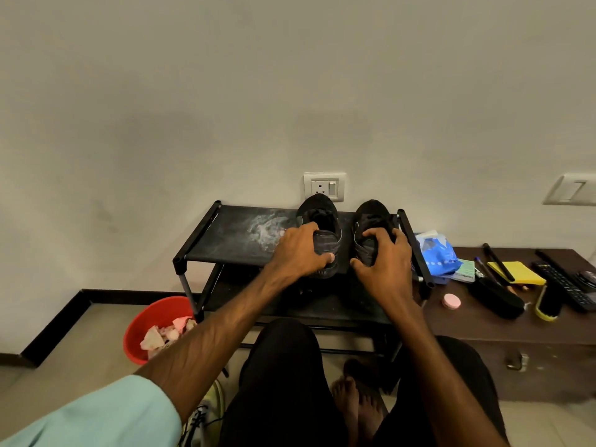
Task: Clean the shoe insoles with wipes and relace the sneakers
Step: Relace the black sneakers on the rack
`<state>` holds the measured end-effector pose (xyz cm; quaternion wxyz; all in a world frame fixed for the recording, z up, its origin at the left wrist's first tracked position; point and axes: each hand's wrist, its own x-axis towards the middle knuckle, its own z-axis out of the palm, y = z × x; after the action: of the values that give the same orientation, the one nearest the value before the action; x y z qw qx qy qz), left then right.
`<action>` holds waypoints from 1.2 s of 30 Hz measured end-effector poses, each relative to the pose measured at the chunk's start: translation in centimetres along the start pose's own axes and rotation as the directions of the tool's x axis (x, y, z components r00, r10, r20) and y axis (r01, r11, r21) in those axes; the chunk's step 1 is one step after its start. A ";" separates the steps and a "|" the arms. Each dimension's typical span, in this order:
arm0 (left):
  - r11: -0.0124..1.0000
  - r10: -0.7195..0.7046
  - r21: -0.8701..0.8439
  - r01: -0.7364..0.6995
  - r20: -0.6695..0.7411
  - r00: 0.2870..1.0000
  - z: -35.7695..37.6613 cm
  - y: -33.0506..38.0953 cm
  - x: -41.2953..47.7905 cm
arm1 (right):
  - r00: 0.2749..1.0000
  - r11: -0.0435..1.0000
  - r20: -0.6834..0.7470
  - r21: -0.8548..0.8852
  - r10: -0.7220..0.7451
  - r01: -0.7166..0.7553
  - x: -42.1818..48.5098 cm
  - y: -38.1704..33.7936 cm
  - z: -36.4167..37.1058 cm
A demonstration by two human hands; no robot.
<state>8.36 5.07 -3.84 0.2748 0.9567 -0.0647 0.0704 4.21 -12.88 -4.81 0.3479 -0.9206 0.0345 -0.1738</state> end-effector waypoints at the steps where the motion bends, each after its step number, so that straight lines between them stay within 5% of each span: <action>1: 1.000 -0.004 0.021 0.004 0.012 1.000 0.0 0.0 0.1 | 1.000 1.000 -0.014 0.013 -0.007 0.007 0.0 0.2 0.2; 26: 0.994 -0.112 0.004 0.113 0.147 0.983 -1.4 1.4 1.2 | 0.956 0.982 0.259 -0.163 0.140 -0.100 3.4 -0.5 -2.3; 36: 0.993 -0.040 -0.109 0.048 0.069 0.997 0.2 1.3 -0.1 | 0.972 0.987 0.186 -0.098 0.142 -0.125 3.0 -0.3 -3.4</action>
<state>8.09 3.83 -3.33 0.3264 0.9431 -0.0565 0.0288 5.81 -15.35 -1.35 0.3207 -0.9428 0.0699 -0.0585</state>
